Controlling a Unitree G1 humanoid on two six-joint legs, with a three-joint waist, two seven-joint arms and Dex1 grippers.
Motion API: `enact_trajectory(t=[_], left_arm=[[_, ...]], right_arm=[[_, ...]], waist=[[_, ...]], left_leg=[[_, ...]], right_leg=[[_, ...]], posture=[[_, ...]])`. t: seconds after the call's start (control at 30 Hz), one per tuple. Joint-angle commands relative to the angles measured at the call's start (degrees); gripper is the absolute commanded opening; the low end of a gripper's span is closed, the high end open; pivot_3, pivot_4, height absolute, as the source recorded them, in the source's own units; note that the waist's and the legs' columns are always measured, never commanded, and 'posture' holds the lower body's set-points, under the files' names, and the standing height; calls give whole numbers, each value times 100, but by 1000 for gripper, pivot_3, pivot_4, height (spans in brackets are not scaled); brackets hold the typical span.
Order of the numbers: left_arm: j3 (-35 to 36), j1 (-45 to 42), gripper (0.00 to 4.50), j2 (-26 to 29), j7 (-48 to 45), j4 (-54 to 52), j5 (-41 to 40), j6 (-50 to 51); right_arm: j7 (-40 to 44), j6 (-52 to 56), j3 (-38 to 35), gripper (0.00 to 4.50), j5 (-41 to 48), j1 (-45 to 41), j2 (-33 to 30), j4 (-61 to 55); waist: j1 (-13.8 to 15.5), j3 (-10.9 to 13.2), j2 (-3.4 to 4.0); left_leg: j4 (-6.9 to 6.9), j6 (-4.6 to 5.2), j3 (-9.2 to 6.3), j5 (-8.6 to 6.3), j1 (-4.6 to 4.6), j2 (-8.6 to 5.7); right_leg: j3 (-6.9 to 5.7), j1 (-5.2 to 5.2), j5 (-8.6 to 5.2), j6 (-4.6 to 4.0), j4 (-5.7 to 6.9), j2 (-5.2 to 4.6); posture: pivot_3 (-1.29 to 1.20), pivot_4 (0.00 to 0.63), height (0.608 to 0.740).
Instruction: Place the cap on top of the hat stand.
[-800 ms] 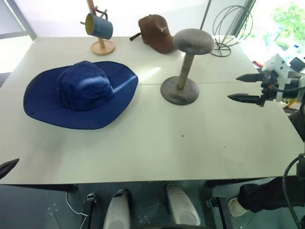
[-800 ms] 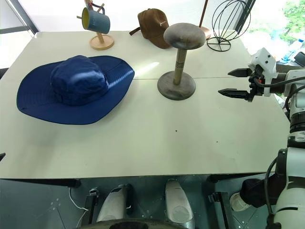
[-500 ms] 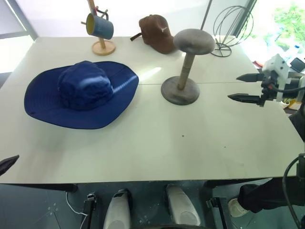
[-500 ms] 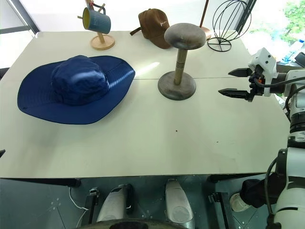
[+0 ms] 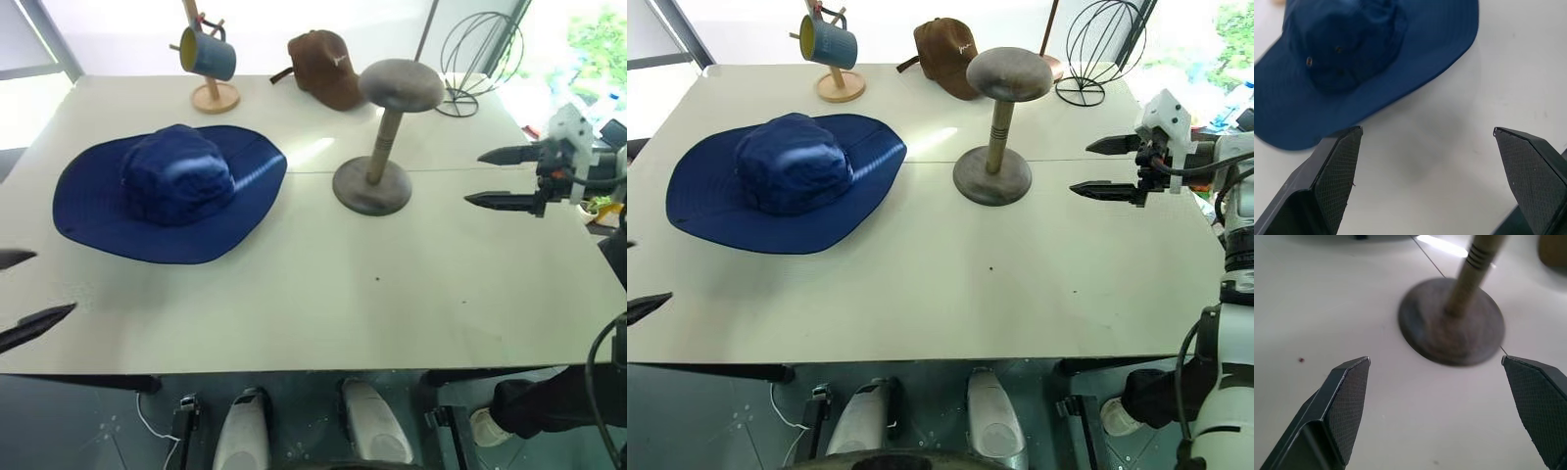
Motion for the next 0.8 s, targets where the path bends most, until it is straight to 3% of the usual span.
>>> enact_trajectory(t=[0.03, 0.17, 0.3, 0.43, 0.8], left_arm=[[-872, -793, 4500, 654, -45, 275, 137, -540], [-2167, -1629, 4500, 1079, -134, 755, 668, -1430], [-3259, -2378, 4500, 1143, -189, 1259, 1153, -2266], [-3910, -2975, 4500, 1092, -351, 1494, 1261, -2564], [-5606, -4162, 4500, 484, 413, 2651, 3228, -4542]], right_arm=[[273, 605, -195, 4415, 535, 117, -152, -1178], [226, 1275, -320, 4415, 976, 497, -276, -2299], [59, 1762, -573, 4415, 1326, 929, -467, -3226], [-206, 2191, -874, 4415, 1637, 1241, -606, -3782], [-934, 2746, -1392, 4415, 2197, 1690, -760, -4581]], waist=[[10, 0, 1], [-19, 3, 5], [-9, 5, 9], [2, 5, 9], [13, 5, 9]], left_leg=[[3, 0, -1, 0, -1, 0], [3, 0, 2, 0, -3, 0], [-7, 2, 1, 0, -3, 5], [-2, 2, 0, 1, -4, 6], [16, 3, 0, 1, -6, 7]], right_leg=[[0, 0, 0, 0, 2, 1], [1, 2, 0, 3, -1, -1], [0, -8, 2, 9, 9, 7], [0, -11, 1, 8, 17, 9], [0, -1, 4, 13, 18, 8]], posture=[[0, 150, 738], [0, 150, 738], [0, 150, 738], [0, 150, 738], [0, 150, 738]])
